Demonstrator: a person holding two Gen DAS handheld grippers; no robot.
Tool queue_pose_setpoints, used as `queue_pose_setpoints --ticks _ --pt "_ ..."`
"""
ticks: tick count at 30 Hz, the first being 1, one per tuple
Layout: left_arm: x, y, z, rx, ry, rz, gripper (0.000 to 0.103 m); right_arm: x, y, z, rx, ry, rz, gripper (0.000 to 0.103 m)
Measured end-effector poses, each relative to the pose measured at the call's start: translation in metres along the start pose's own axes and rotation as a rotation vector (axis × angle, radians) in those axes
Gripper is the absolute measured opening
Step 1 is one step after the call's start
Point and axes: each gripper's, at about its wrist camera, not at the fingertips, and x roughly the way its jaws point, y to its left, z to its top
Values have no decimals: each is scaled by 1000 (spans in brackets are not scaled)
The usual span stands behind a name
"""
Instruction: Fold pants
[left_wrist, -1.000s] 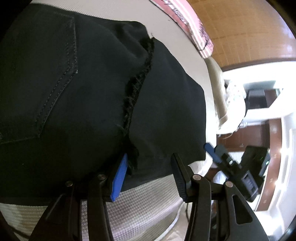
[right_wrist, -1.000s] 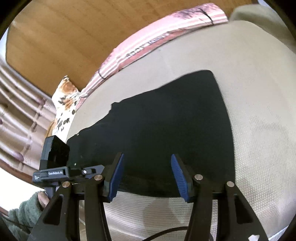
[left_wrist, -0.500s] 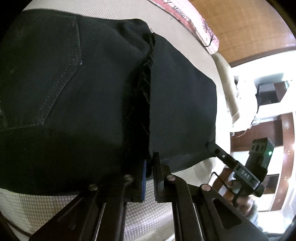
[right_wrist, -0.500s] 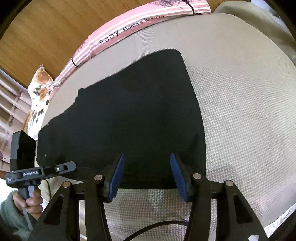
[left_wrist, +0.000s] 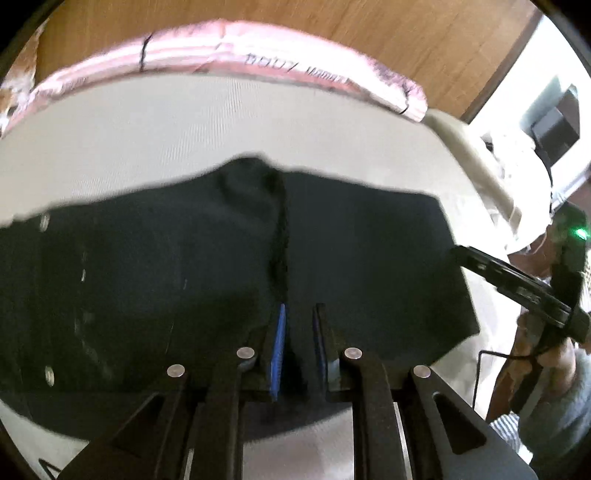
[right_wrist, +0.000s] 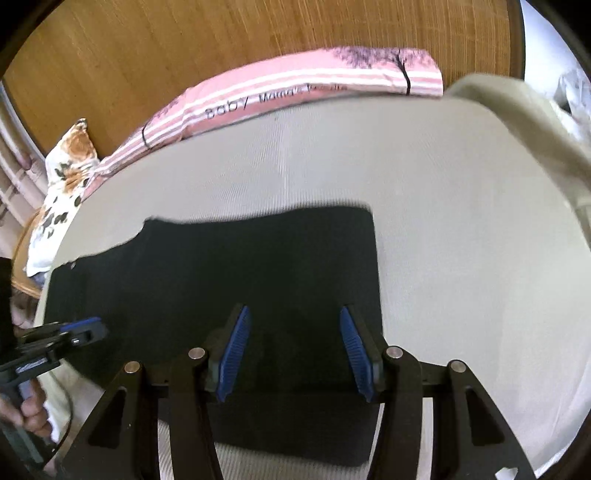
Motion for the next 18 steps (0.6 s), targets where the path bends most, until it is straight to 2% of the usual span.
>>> queue_pose_setpoints --ticks 6,11,14,18 --pt "28 -15 37 76 -61 -44 17 28 4 32 -60 -11 -71 41" --pt "74 -4 59 16 7 -44 16 52 -5 40 -59 19 -94 37" --pt "84 4 58 -11 21 -60 16 61 -8 39 -52 27 -93 37" --pt "85 2 59 16 16 -59 16 66 -2 38 -82 19 -118 37"
